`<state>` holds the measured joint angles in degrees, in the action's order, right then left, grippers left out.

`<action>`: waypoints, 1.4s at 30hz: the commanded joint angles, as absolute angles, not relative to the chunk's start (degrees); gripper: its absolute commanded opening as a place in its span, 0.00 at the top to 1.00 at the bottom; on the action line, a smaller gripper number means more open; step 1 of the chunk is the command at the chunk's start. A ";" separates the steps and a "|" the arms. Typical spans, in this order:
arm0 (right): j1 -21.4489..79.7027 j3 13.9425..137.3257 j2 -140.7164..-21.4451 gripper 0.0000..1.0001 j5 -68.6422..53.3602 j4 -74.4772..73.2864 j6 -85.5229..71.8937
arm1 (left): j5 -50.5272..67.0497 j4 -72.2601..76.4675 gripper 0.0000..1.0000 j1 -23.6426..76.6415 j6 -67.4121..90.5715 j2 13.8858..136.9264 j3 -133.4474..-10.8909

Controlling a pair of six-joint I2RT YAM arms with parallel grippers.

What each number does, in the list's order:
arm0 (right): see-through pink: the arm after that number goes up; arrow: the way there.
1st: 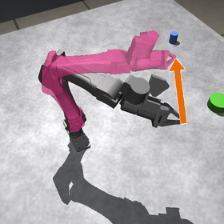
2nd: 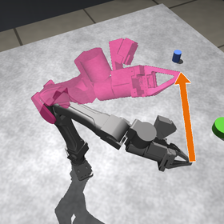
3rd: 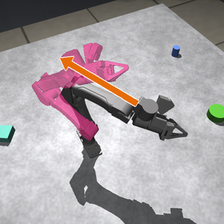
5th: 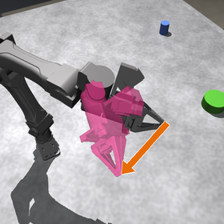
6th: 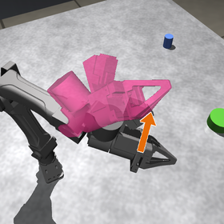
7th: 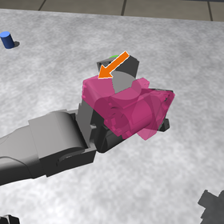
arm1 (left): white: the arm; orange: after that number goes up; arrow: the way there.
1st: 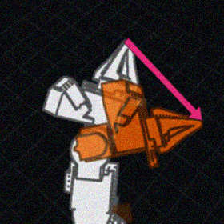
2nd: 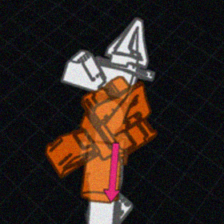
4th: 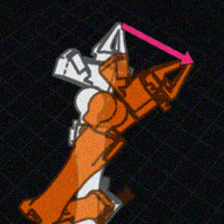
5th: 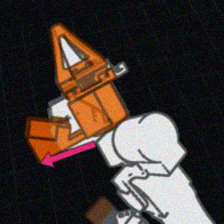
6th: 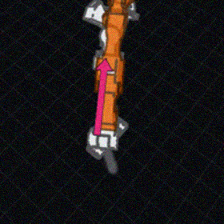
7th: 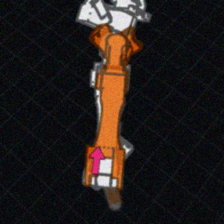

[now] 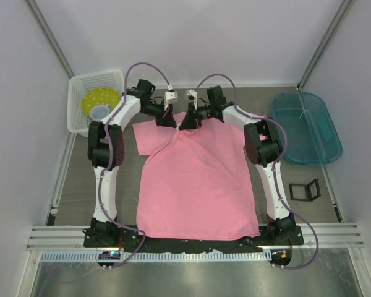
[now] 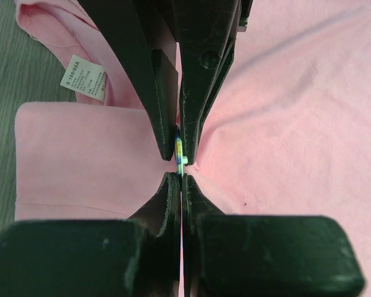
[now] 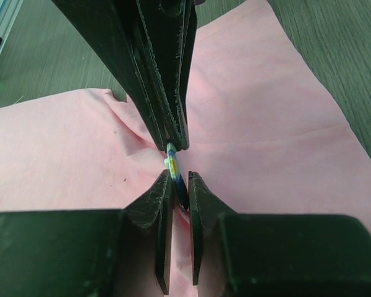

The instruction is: Pin the brooch onto the clothing

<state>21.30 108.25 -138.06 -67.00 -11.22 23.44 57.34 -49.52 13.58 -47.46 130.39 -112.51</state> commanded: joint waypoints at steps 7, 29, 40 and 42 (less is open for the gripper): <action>18.28 102.40 -133.68 0.87 -62.49 11.59 8.64 | 59.50 -53.26 1.00 13.09 -45.44 129.73 -113.29; 17.32 100.20 -133.51 0.83 -66.00 19.86 2.81 | 58.45 -52.91 1.00 12.48 -40.61 131.92 -116.19; 16.70 99.32 -133.15 0.80 -64.69 21.53 2.37 | 58.62 -52.65 1.00 12.22 -39.64 132.63 -117.25; 16.61 99.23 -133.07 0.75 -64.95 22.32 2.02 | 58.62 -52.65 1.00 12.22 -39.29 132.80 -117.42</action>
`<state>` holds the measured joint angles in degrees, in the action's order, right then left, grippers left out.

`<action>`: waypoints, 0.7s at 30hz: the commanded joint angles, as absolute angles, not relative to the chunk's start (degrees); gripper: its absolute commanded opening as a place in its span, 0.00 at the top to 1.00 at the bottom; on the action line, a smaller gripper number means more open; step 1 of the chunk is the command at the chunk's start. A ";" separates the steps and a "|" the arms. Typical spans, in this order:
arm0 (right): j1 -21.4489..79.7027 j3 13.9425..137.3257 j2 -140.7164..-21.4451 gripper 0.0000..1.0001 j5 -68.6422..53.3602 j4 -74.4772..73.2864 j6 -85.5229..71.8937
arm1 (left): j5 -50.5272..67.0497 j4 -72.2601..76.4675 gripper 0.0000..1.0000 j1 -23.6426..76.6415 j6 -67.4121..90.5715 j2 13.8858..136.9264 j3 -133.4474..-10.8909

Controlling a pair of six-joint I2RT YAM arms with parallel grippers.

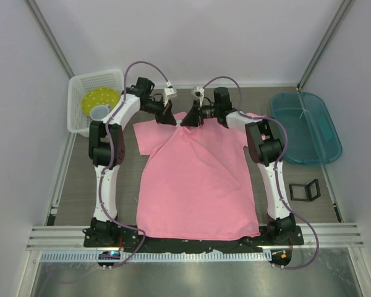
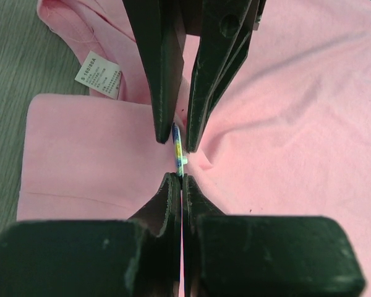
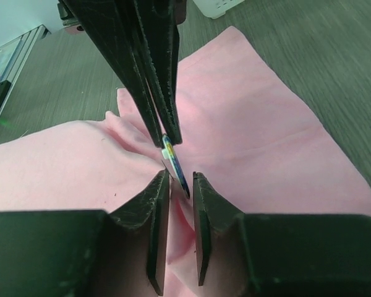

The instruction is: Pin the brooch onto the clothing

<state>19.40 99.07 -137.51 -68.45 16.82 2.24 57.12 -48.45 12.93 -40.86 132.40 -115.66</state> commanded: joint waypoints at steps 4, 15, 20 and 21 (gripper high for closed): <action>16.44 98.79 -132.98 0.72 -65.65 23.11 2.11 | 58.27 -52.21 1.00 12.13 -38.59 133.15 -117.86; 16.87 98.17 -132.02 0.53 -69.78 20.66 7.28 | 58.88 -51.68 1.00 12.22 -37.71 133.59 -119.00; 18.28 99.14 -131.13 0.50 -70.84 12.43 17.89 | 60.29 -51.68 1.00 12.22 -38.50 133.42 -118.92; 18.72 99.40 -130.96 0.49 -70.93 10.83 19.50 | 60.38 -51.68 1.00 12.22 -38.84 133.33 -118.92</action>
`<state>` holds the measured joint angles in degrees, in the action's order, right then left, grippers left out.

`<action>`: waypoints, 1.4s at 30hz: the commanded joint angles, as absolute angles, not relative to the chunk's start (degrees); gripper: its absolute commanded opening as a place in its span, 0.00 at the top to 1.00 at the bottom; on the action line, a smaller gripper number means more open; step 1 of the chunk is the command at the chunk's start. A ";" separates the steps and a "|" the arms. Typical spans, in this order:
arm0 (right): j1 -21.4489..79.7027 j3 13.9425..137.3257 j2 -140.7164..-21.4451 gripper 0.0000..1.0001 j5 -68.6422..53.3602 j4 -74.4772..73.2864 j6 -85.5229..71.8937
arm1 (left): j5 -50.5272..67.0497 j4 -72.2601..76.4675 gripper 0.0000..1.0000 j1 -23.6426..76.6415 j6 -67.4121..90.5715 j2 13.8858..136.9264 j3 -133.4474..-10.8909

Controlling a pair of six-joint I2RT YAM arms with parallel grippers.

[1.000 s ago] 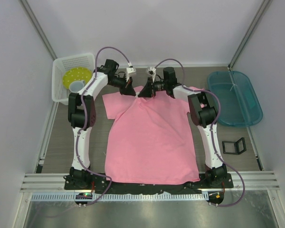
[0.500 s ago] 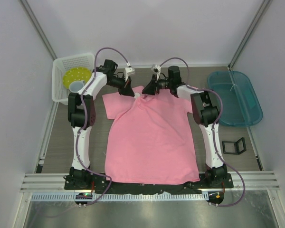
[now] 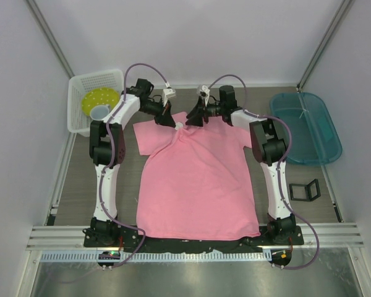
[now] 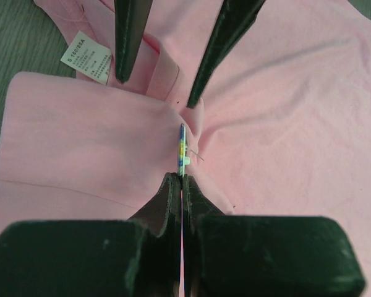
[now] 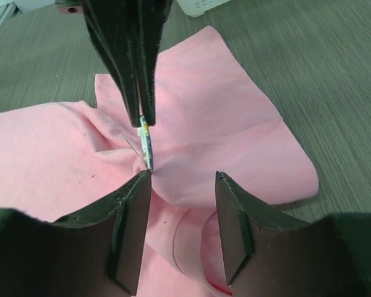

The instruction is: Pin the brooch onto the clothing

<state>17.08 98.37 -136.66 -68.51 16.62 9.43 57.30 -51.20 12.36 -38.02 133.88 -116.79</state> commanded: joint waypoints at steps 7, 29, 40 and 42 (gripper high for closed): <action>19.69 99.84 -130.26 0.48 -70.58 4.67 26.97 | 61.35 -51.59 1.00 12.22 -39.46 133.42 -118.92; 21.27 103.54 -131.84 0.50 -66.71 -3.51 29.61 | 61.26 -51.42 1.00 12.39 -39.55 133.42 -118.92; 21.97 104.33 -132.10 0.49 -65.30 -4.04 29.27 | 61.17 -51.33 1.00 12.48 -39.37 133.42 -118.83; 21.97 104.50 -132.27 0.52 -64.95 -4.04 29.00 | 61.09 -51.24 1.00 12.48 -39.38 133.42 -118.74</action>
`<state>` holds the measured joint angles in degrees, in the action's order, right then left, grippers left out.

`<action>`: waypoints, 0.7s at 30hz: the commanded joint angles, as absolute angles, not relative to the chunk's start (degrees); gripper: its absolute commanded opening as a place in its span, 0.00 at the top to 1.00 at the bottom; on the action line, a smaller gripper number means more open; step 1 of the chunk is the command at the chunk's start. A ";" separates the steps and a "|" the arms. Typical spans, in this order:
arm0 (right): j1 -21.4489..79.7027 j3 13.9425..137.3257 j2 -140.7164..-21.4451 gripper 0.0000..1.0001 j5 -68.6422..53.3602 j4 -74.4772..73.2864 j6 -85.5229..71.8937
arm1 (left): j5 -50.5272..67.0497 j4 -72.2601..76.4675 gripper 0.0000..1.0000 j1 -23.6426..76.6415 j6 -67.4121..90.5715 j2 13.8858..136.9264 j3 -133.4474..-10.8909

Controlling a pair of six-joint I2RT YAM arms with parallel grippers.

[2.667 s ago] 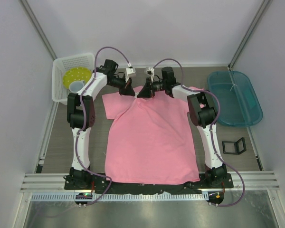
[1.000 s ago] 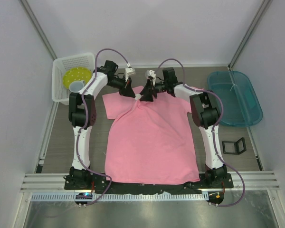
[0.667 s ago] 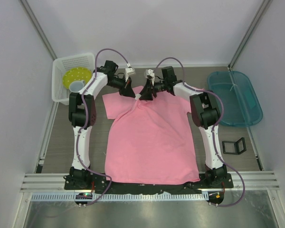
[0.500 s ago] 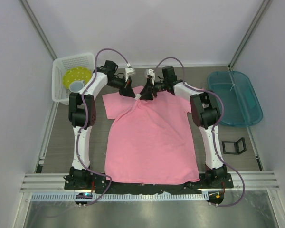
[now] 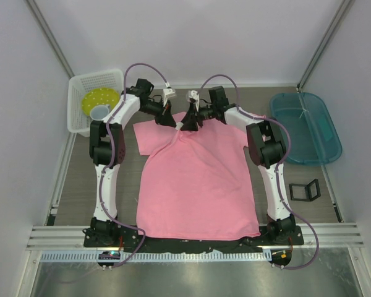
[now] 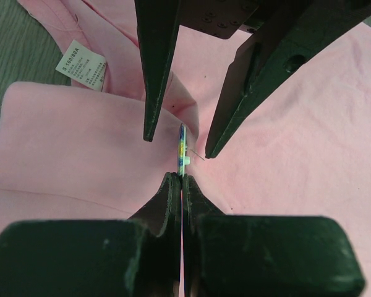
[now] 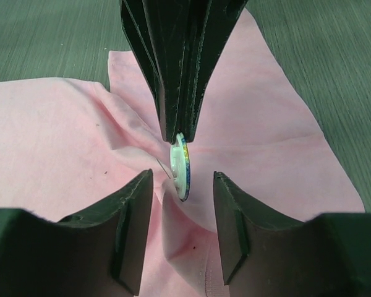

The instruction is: Pin the brooch onto the clothing

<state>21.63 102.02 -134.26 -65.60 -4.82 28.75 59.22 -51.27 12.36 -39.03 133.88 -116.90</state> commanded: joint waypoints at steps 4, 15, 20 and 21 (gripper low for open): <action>21.97 105.11 -132.63 0.58 -64.34 -4.04 28.83 | 60.91 -51.24 1.00 12.48 -39.37 133.33 -118.74; 21.97 106.08 -133.51 0.59 -63.11 -3.96 26.54 | 60.82 -50.71 1.00 12.57 -38.85 133.51 -118.74; 21.97 106.00 -133.77 0.60 -63.02 -3.96 26.63 | 60.73 -50.45 1.00 12.57 -38.58 133.51 -118.83; 21.97 106.00 -133.77 0.60 -62.76 -3.96 26.54 | 60.73 -50.36 1.00 12.57 -38.58 133.51 -118.92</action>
<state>21.69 103.74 -134.28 -63.66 -5.34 26.81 59.18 -50.98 12.36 -38.98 133.88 -116.90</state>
